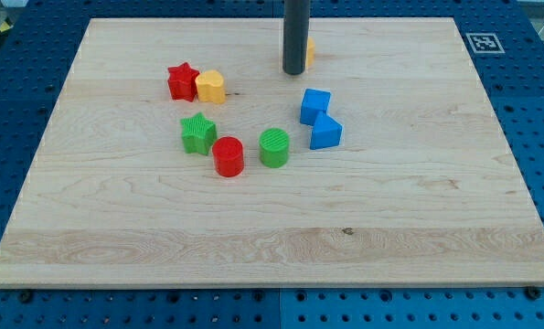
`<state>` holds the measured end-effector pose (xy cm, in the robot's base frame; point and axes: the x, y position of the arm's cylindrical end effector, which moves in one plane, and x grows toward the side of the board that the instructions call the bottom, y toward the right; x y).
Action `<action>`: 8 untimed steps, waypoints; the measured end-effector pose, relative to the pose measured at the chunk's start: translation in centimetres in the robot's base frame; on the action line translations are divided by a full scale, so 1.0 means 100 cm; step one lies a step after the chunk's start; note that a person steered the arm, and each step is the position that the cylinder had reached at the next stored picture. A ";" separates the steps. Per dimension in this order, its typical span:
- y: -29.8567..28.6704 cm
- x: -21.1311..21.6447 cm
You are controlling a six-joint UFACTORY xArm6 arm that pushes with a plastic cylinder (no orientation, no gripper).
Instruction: Move the yellow hexagon to the top right
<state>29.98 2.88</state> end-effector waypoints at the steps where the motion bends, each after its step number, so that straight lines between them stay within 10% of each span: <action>1: 0.000 -0.018; 8: 0.069 -0.103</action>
<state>19.72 9.78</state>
